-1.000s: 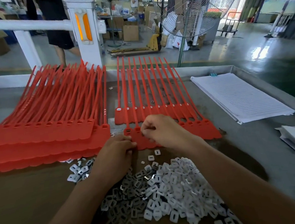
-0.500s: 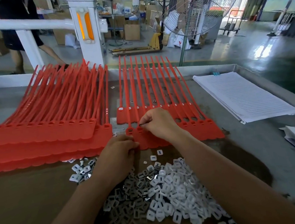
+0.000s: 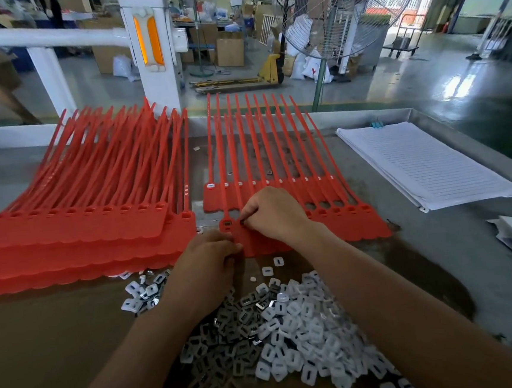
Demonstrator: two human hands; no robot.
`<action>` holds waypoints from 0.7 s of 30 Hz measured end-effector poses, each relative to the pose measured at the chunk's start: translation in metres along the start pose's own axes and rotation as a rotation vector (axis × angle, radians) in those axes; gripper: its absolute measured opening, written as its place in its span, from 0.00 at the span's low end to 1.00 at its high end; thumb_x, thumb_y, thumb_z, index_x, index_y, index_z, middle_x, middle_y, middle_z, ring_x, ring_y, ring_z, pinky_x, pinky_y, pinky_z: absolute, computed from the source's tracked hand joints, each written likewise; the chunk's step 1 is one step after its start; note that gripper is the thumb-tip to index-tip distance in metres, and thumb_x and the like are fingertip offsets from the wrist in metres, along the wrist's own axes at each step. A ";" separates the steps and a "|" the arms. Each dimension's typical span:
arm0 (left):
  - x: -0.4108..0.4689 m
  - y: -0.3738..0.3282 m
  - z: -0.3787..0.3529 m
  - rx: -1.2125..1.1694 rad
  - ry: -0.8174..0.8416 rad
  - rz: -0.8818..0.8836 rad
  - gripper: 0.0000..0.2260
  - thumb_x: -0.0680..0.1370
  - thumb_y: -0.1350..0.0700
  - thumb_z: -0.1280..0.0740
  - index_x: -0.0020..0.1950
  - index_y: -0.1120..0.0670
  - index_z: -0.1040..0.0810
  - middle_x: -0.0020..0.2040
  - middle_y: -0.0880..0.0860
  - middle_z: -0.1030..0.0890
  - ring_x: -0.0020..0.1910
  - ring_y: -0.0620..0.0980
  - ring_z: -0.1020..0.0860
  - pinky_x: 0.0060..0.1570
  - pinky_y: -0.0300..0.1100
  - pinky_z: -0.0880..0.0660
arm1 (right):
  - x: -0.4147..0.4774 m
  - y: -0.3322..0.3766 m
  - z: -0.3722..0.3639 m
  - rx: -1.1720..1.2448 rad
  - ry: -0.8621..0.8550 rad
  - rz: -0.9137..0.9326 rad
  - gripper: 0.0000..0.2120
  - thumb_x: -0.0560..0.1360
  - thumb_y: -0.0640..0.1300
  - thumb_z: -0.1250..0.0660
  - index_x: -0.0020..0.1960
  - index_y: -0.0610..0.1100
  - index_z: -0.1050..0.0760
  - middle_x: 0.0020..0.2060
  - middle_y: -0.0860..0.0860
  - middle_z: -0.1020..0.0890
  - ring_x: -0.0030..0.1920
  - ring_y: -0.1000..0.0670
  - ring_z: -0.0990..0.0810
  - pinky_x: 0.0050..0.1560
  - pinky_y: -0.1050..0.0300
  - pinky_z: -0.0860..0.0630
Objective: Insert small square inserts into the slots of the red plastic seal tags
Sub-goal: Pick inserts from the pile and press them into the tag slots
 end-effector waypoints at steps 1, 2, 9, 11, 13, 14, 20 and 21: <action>0.000 0.000 0.000 0.000 0.001 0.001 0.13 0.76 0.63 0.38 0.58 0.55 0.21 0.62 0.51 0.25 0.62 0.49 0.31 0.57 0.34 0.39 | -0.001 0.001 0.001 -0.020 -0.002 0.017 0.10 0.73 0.41 0.34 0.51 0.48 0.18 0.52 0.51 0.17 0.53 0.51 0.21 0.52 0.56 0.25; 0.001 0.000 0.000 0.000 0.002 0.003 0.13 0.76 0.63 0.39 0.58 0.55 0.21 0.63 0.51 0.26 0.62 0.49 0.31 0.57 0.33 0.39 | -0.002 0.002 0.000 -0.040 0.006 0.029 0.10 0.74 0.41 0.35 0.52 0.48 0.18 0.52 0.51 0.18 0.53 0.51 0.21 0.53 0.55 0.24; 0.001 0.000 0.000 0.000 0.007 0.010 0.13 0.76 0.63 0.39 0.59 0.55 0.21 0.63 0.51 0.26 0.63 0.49 0.32 0.58 0.34 0.39 | -0.001 0.006 -0.004 -0.068 0.112 0.027 0.10 0.76 0.41 0.38 0.54 0.45 0.20 0.56 0.48 0.20 0.56 0.48 0.23 0.51 0.56 0.27; 0.002 -0.001 0.000 0.002 0.006 0.009 0.13 0.76 0.63 0.39 0.59 0.55 0.21 0.63 0.51 0.26 0.63 0.49 0.32 0.57 0.34 0.39 | 0.001 0.005 -0.003 -0.071 0.097 0.015 0.09 0.76 0.41 0.37 0.52 0.45 0.20 0.54 0.48 0.19 0.54 0.48 0.23 0.50 0.56 0.27; 0.002 -0.001 0.000 0.002 0.001 0.008 0.13 0.76 0.63 0.39 0.58 0.55 0.21 0.63 0.51 0.26 0.63 0.49 0.31 0.56 0.33 0.39 | 0.004 -0.001 0.001 -0.040 0.042 -0.036 0.08 0.74 0.42 0.35 0.50 0.44 0.19 0.50 0.48 0.18 0.52 0.49 0.21 0.50 0.56 0.25; 0.002 -0.001 0.001 0.001 -0.003 0.010 0.13 0.76 0.63 0.38 0.58 0.56 0.21 0.63 0.51 0.26 0.62 0.49 0.31 0.55 0.33 0.39 | 0.005 -0.004 0.003 -0.022 0.018 -0.068 0.07 0.74 0.43 0.34 0.49 0.44 0.18 0.48 0.49 0.17 0.50 0.50 0.21 0.50 0.55 0.24; 0.003 -0.001 0.000 0.002 0.001 0.017 0.13 0.77 0.62 0.39 0.58 0.55 0.21 0.63 0.50 0.26 0.62 0.49 0.32 0.55 0.33 0.40 | 0.012 -0.020 0.002 0.043 -0.021 -0.198 0.07 0.69 0.44 0.29 0.46 0.44 0.18 0.44 0.50 0.17 0.48 0.51 0.20 0.49 0.55 0.24; 0.003 -0.001 0.000 0.004 0.002 0.018 0.13 0.77 0.62 0.39 0.58 0.55 0.21 0.63 0.50 0.26 0.63 0.49 0.32 0.55 0.33 0.40 | 0.012 -0.022 0.001 0.065 -0.014 -0.221 0.08 0.68 0.45 0.27 0.46 0.44 0.18 0.44 0.50 0.17 0.49 0.51 0.20 0.51 0.54 0.24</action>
Point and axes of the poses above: each hand's wrist, its own x-axis towards the middle knuckle, its own z-axis out of the back of the hand, y = z × x, the point moved 9 cm from there along x, towards the middle knuckle
